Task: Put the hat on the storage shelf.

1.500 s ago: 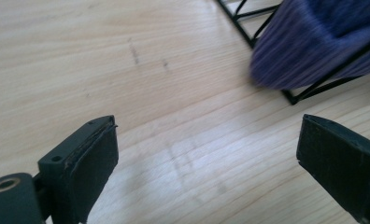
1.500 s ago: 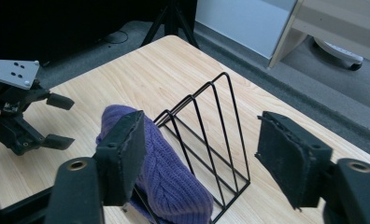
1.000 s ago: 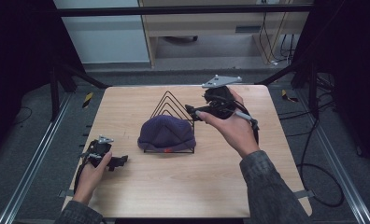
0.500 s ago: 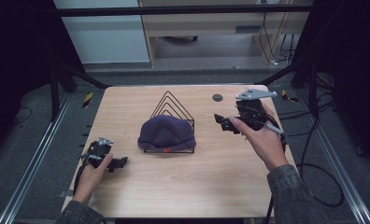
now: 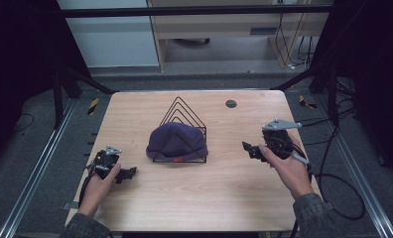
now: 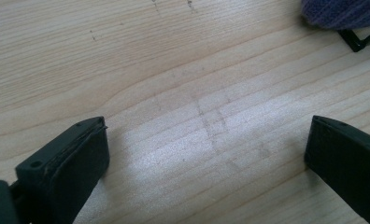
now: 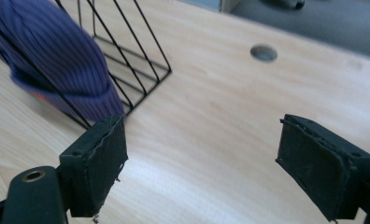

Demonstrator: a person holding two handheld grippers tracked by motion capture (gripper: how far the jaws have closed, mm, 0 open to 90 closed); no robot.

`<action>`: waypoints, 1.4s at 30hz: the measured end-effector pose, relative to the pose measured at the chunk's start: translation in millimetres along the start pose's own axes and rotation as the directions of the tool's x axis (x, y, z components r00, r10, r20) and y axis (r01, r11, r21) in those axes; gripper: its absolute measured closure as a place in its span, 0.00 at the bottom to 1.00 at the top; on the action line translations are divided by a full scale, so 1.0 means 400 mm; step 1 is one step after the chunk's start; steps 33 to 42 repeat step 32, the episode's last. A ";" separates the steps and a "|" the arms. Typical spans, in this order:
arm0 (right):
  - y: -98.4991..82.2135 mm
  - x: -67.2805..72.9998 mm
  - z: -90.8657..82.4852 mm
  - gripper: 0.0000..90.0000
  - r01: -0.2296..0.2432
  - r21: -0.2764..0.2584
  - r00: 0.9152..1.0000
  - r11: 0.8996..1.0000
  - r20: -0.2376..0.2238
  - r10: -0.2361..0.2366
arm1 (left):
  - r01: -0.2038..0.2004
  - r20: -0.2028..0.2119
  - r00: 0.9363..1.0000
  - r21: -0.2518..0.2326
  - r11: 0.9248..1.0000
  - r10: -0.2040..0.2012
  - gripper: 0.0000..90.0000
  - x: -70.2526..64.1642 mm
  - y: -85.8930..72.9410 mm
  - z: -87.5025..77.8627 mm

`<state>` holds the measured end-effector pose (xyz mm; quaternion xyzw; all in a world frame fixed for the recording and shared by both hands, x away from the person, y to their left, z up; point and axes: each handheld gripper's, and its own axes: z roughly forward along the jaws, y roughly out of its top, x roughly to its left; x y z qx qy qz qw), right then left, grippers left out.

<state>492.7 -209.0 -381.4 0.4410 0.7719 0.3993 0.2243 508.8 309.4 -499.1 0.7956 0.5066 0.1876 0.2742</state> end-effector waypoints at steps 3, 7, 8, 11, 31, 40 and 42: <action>-0.041 -0.005 0.018 0.17 -0.027 0.020 1.000 0.999 -0.002 0.028 | 0.001 0.003 1.000 -0.001 1.000 -0.001 0.00 -0.002 0.000 0.000; -0.094 -0.005 0.042 0.17 -0.046 0.053 0.999 0.998 -0.005 0.046 | -0.003 0.006 1.000 0.001 1.000 0.003 0.00 -0.002 0.000 0.000; -0.107 -0.004 0.049 0.17 -0.055 0.068 0.998 0.996 -0.007 0.055 | -0.003 0.006 1.000 0.001 1.000 0.003 0.00 -0.003 0.000 0.000; -0.151 -0.004 0.072 0.17 -0.065 0.098 0.998 0.993 -0.004 0.065 | -0.006 0.006 1.000 0.000 1.000 0.006 0.00 -0.004 0.000 0.000; -0.292 0.038 0.155 0.04 -0.067 0.132 0.994 0.989 0.090 0.055 | -0.018 0.016 1.000 0.002 1.000 0.018 0.00 -0.012 0.003 0.002; -0.290 0.039 0.157 0.03 -0.071 0.133 0.994 0.989 0.089 0.060 | -0.019 0.017 1.000 0.001 1.000 0.019 0.00 -0.012 0.003 0.002; -0.290 0.039 0.157 0.03 -0.071 0.133 0.994 0.989 0.089 0.060 | -0.019 0.017 1.000 0.001 1.000 0.019 0.00 -0.012 0.003 0.002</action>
